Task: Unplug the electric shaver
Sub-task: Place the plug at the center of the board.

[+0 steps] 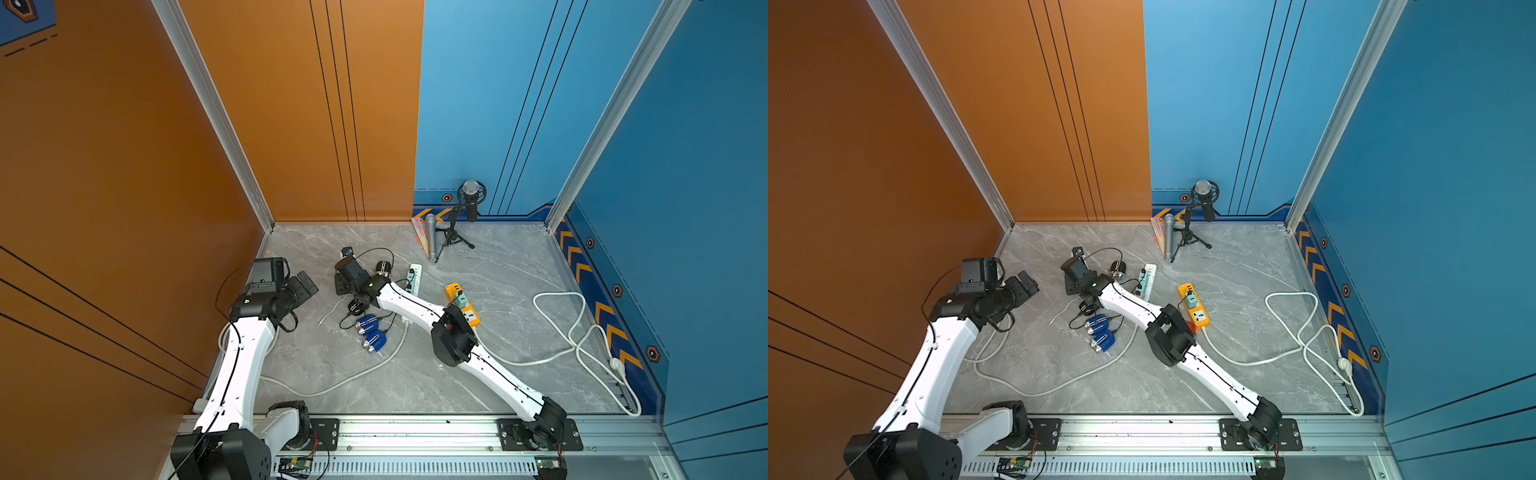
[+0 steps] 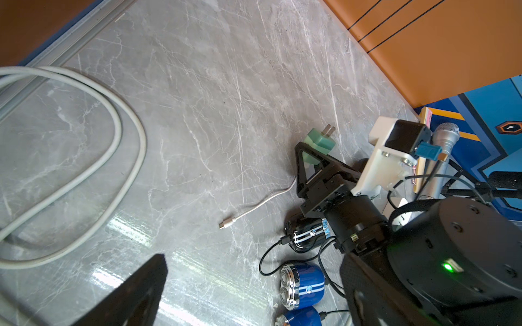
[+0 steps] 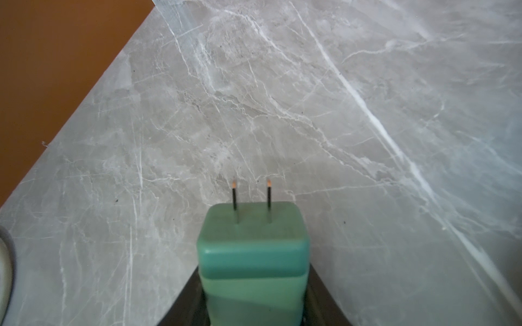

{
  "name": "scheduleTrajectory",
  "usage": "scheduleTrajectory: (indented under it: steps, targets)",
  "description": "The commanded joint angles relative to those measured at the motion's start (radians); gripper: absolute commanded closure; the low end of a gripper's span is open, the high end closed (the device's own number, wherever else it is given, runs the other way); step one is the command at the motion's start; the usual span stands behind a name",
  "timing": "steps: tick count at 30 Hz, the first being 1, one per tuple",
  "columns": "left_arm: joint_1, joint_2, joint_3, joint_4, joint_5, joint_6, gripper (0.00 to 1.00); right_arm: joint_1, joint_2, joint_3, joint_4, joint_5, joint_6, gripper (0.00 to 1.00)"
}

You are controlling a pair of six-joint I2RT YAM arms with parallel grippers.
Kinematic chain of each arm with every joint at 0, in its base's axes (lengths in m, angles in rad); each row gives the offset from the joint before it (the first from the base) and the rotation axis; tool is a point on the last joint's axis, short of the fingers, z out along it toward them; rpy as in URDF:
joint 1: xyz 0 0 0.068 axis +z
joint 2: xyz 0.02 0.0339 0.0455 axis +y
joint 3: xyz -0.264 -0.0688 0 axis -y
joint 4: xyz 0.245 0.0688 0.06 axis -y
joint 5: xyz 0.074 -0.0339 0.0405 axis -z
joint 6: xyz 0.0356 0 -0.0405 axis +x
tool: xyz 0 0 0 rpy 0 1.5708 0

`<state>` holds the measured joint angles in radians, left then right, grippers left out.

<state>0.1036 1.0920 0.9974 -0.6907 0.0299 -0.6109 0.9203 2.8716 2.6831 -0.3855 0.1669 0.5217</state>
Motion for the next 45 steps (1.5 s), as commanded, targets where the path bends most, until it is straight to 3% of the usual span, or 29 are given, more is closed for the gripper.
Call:
scheduleTrajectory:
  steps: [1, 11, 19, 22, 27, 33, 38, 45]
  targets:
    - [-0.005, -0.024, -0.018, -0.020, 0.007, -0.001, 0.02, 0.003, 0.020, 0.050, -0.014, 0.033, 0.017, 0.57]
    - [-0.003, -0.029, -0.018, -0.020, 0.018, 0.018, 0.02, -0.008, -0.015, 0.057, -0.003, -0.002, 0.014, 0.27]
    - [-0.026, -0.027, 0.026, -0.017, 0.028, 0.041, 0.01, -0.010, -0.191, 0.049, -0.034, -0.005, -0.098, 0.19]
    - [-0.065, -0.022, 0.087, -0.016, 0.009, 0.040, 0.01, -0.026, -0.286, 0.013, -0.061, -0.006, -0.133, 0.18]
    - [-0.238, 0.037, 0.204, -0.014, -0.087, 0.041, 0.01, -0.082, -0.481, -0.115, -0.133, -0.021, -0.172, 0.18]
    - [-0.484, 0.210, 0.395, -0.014, -0.196, 0.032, 0.02, -0.211, -0.786, -0.392, -0.281, -0.024, -0.268, 0.19]
    - [-0.665, 0.409, 0.563, -0.011, -0.260, 0.021, 0.02, -0.434, -1.131, -0.845, -0.288, -0.042, -0.312, 0.20]
    - [-0.805, 0.729, 0.807, -0.015, -0.279, -0.087, 0.01, -0.638, -1.368, -1.311, -0.283, -0.163, -0.404, 0.22]
